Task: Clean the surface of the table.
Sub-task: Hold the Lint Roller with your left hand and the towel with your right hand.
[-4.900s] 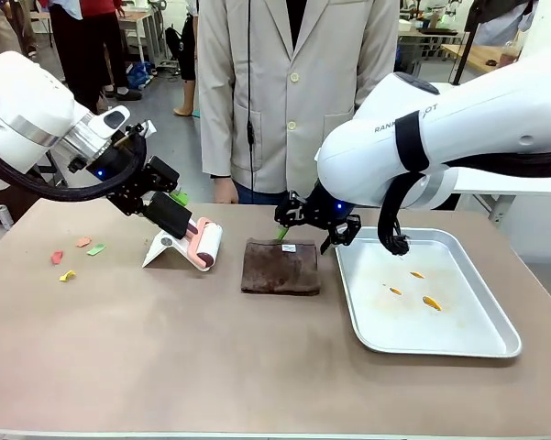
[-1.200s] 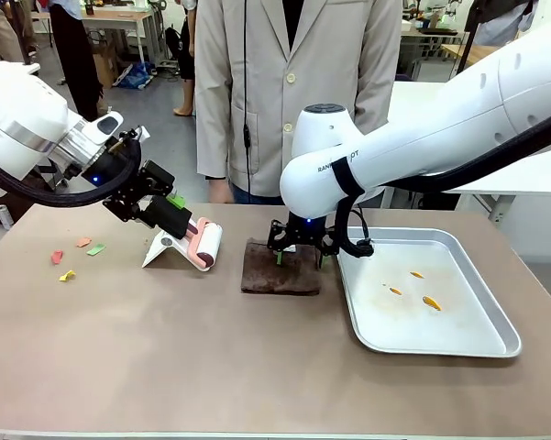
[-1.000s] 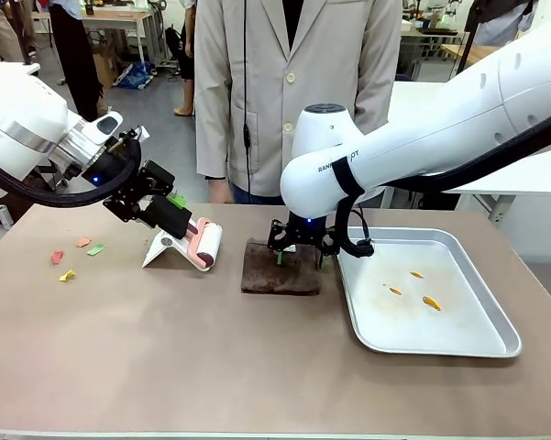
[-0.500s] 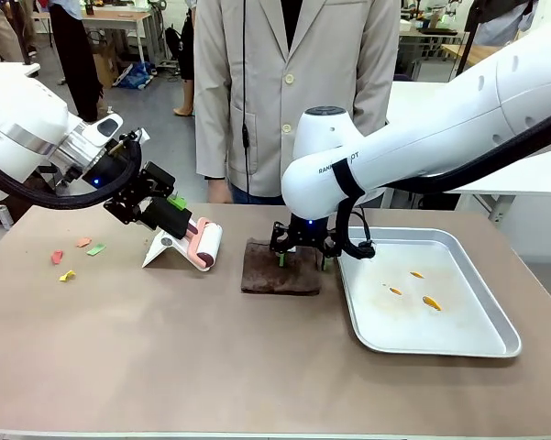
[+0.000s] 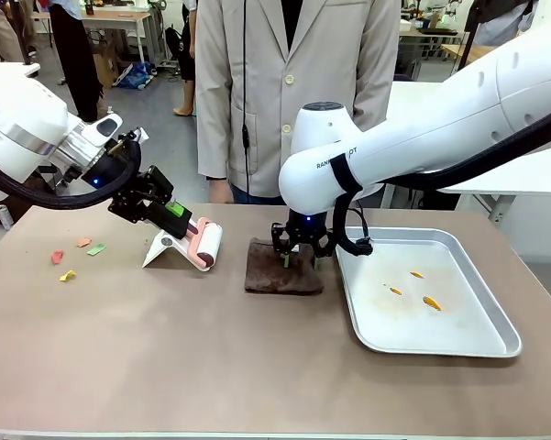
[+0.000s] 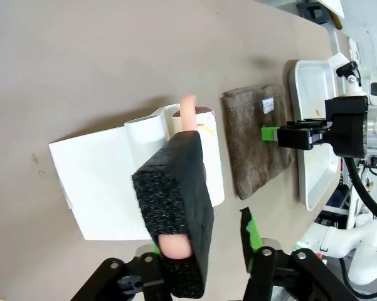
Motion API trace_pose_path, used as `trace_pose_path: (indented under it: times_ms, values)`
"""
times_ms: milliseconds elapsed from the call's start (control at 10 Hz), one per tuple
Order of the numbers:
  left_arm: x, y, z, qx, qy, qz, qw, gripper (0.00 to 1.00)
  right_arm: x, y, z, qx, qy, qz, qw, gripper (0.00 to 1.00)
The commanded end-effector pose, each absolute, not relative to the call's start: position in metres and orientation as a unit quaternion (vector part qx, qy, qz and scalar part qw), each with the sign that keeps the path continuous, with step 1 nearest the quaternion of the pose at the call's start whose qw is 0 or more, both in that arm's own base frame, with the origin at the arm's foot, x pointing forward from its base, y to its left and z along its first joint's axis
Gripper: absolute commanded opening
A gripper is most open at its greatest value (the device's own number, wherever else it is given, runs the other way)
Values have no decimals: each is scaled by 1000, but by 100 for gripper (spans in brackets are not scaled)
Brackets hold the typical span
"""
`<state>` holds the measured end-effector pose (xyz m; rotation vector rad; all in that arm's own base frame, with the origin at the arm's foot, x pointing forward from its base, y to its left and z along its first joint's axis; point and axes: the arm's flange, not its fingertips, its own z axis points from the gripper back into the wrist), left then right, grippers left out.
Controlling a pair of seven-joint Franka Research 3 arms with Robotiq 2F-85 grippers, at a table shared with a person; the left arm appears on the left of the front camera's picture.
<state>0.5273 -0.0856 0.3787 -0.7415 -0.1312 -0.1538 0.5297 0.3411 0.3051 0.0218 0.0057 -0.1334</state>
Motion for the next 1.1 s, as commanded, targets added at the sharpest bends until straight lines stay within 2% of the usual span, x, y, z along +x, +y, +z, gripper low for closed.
trace_pose_path:
  times_ms: [0, 100, 200, 800, 1000]
  values:
    - [523, -84, 379, -366, -71, -65, 926, 15, 531, 342, 296, 0, 12, -81, 997, 0]
    - [523, -83, 380, -365, -75, -64, 926, 5, 532, 343, 295, -1, 14, -81, 997, 6]
    - [523, -83, 382, -366, -79, -64, 925, 0, 532, 343, 294, 0, 15, -81, 997, 0]
    - [522, -78, 388, -368, -98, -66, 922, 0, 534, 345, 290, 4, 23, -76, 997, 0]
    - [519, -75, 395, -377, -107, -70, 917, 0, 533, 337, 299, 35, 20, -75, 996, 0]
